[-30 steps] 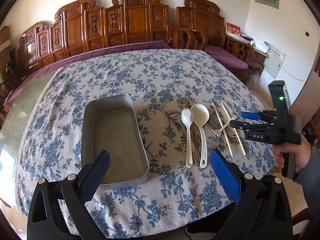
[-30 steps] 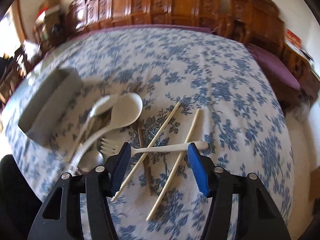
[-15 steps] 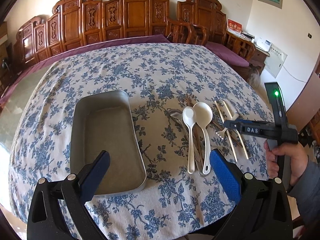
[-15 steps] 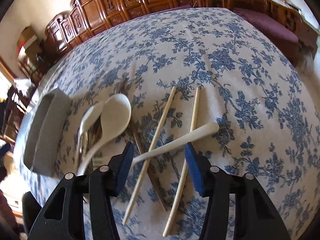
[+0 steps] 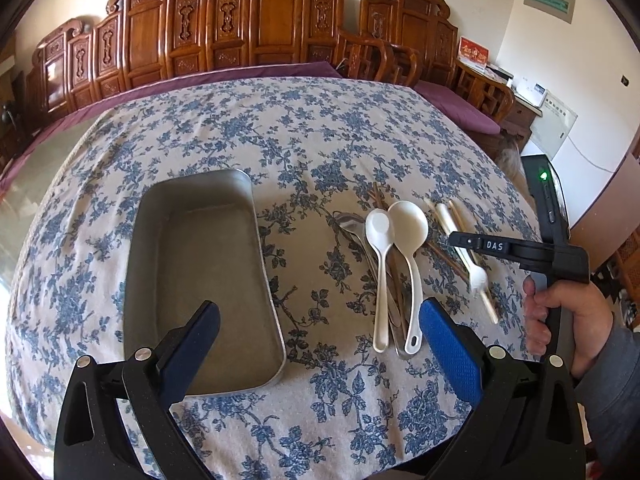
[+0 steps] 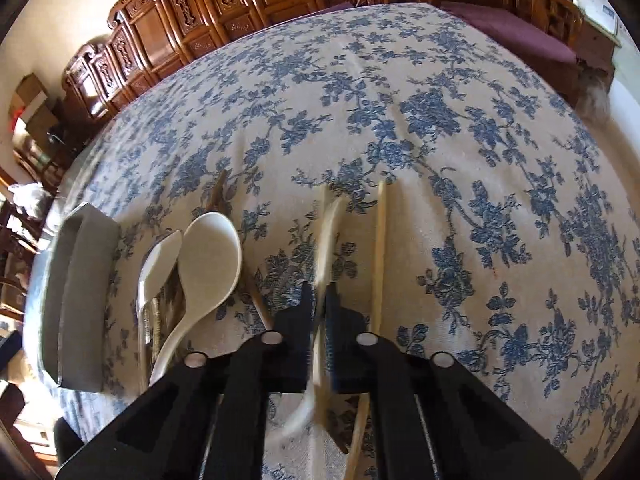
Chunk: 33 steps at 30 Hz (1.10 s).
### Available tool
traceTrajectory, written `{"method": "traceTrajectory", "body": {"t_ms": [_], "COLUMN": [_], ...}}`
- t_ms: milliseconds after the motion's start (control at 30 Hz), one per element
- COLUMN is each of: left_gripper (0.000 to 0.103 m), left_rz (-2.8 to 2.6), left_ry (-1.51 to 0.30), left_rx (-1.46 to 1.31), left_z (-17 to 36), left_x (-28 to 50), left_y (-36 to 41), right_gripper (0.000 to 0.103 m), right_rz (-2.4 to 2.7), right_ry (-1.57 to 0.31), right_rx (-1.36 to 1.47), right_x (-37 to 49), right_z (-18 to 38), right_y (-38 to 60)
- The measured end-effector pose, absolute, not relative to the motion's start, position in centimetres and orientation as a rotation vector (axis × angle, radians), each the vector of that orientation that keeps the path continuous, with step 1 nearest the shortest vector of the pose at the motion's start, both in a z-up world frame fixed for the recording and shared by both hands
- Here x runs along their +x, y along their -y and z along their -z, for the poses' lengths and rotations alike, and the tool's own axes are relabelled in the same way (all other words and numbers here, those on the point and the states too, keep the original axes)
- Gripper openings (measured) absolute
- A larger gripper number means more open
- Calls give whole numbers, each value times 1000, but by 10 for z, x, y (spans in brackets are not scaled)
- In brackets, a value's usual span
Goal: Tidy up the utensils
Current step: 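Lift the white plastic fork off the cloth with the right gripper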
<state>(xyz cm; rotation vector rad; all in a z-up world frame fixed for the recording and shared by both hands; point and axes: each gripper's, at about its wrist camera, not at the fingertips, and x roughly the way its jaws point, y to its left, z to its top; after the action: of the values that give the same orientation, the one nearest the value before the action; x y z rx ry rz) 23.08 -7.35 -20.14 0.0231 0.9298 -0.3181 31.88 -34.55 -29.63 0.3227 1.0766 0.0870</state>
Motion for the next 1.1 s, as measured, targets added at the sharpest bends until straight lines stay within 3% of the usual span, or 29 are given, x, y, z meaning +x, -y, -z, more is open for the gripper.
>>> {"method": "traceTrajectory", "body": {"t_ms": [200, 433, 900, 1100], "left_gripper": [96, 82, 82, 82], "left_rz": [330, 343, 332, 326], "left_ry": [-944, -954, -994, -1001], "left_rx": [52, 85, 120, 123], "left_z": [208, 217, 240, 244], "left_x": [234, 246, 251, 254], "left_y": [87, 107, 127, 129], "right_gripper": [6, 6, 10, 4], "right_rz": [-159, -175, -149, -165], "right_ry": [-1028, -990, -1037, -1038], "right_rx": [328, 254, 258, 264], "right_x": [304, 292, 303, 304], "right_z": [275, 261, 291, 292], "right_y": [345, 350, 377, 380]}}
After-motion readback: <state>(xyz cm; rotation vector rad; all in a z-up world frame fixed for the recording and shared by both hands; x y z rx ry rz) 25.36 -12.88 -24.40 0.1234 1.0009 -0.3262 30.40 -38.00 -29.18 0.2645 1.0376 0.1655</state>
